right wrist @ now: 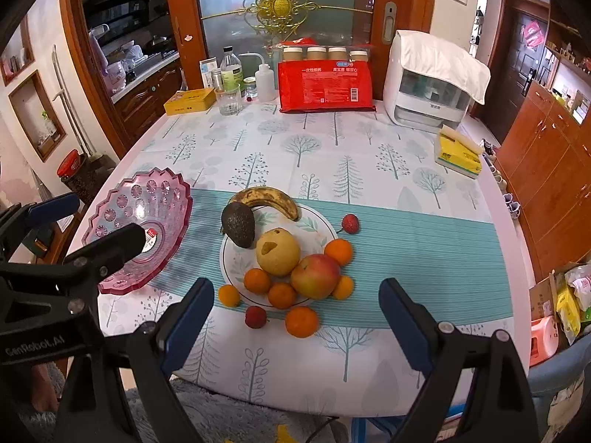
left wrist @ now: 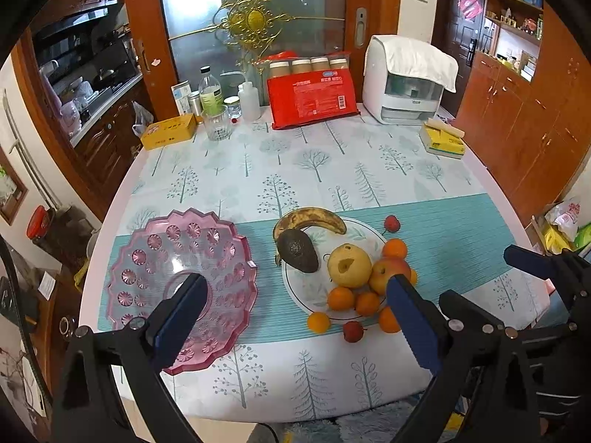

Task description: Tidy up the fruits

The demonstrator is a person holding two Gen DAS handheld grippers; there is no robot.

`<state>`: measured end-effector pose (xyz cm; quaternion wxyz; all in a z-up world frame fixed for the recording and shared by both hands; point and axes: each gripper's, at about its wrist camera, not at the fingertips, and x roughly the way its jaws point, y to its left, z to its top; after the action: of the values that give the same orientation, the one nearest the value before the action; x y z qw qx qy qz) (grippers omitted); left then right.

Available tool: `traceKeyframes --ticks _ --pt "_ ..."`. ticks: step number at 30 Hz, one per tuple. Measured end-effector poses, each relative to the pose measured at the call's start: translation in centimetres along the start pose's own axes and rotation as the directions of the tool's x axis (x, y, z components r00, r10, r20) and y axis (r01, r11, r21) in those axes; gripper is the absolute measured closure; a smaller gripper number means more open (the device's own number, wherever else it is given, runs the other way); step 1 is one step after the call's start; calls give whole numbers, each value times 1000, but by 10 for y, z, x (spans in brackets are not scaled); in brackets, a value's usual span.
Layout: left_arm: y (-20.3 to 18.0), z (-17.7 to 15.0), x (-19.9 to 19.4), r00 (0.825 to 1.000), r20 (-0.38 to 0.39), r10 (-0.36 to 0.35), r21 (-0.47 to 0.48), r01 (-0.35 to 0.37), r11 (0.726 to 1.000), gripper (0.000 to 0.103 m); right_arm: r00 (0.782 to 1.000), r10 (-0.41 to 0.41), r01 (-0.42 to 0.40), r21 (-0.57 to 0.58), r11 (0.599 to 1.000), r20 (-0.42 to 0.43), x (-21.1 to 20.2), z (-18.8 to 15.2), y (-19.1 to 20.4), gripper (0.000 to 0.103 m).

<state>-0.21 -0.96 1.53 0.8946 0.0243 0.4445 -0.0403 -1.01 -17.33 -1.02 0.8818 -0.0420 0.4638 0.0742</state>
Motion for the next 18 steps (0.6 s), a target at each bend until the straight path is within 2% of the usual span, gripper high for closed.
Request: traceKeyframes --ticks 18 --pt "9 -4 13 999 -46 17 -48 -19 999 5 1000 -3 3 -2 1000 -5 3 2 0 11"
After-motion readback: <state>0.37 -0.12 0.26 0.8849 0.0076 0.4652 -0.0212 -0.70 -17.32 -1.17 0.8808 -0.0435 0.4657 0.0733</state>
